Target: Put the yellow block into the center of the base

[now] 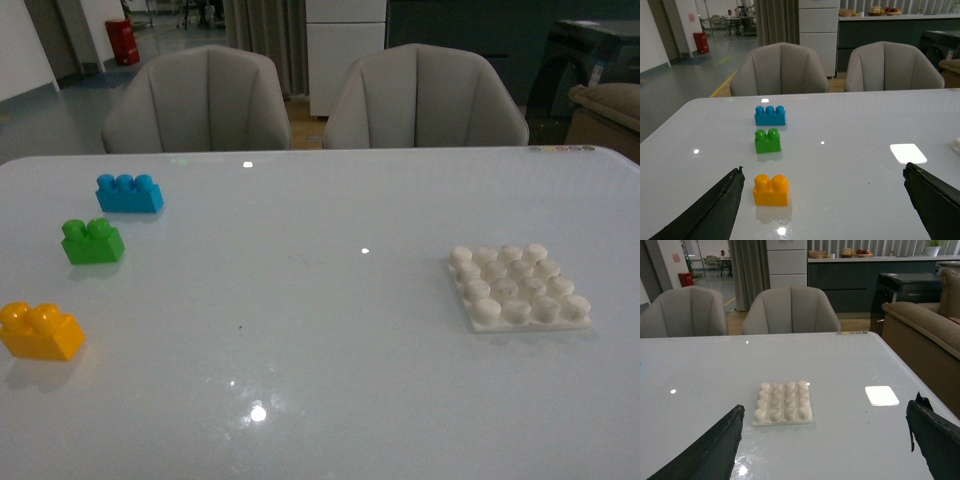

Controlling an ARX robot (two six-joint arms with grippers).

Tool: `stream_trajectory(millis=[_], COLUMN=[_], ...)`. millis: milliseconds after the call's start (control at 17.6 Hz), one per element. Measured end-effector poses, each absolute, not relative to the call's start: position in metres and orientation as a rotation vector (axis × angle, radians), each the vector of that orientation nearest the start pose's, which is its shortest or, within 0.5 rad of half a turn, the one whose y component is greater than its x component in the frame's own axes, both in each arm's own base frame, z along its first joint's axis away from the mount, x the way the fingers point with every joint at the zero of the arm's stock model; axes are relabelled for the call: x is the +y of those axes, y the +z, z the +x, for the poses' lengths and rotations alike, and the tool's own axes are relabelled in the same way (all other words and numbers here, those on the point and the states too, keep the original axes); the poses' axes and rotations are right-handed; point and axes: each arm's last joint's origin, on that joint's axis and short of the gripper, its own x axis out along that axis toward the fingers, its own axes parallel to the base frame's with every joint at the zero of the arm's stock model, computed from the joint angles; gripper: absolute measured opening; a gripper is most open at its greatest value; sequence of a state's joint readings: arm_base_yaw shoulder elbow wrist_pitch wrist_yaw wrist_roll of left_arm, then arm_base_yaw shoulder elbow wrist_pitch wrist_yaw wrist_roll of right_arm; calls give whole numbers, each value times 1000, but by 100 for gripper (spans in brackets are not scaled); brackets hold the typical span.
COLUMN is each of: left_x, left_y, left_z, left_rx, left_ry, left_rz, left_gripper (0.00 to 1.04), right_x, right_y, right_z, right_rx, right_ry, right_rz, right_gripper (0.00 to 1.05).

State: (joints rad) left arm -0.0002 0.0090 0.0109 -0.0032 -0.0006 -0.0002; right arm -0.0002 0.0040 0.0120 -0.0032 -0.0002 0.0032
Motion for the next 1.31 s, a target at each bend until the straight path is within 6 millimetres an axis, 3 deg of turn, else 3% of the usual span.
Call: stream_trajectory(millis=[1309], left_x=[0], left_y=[166], left_z=[98], left_rx=[1], left_ry=[0], left_rz=[0], left_gripper=[98], right_x=[0], right_y=[167], right_z=[97], right_rx=[-5], right_ry=[0], right_rz=[3], right_gripper=[98])
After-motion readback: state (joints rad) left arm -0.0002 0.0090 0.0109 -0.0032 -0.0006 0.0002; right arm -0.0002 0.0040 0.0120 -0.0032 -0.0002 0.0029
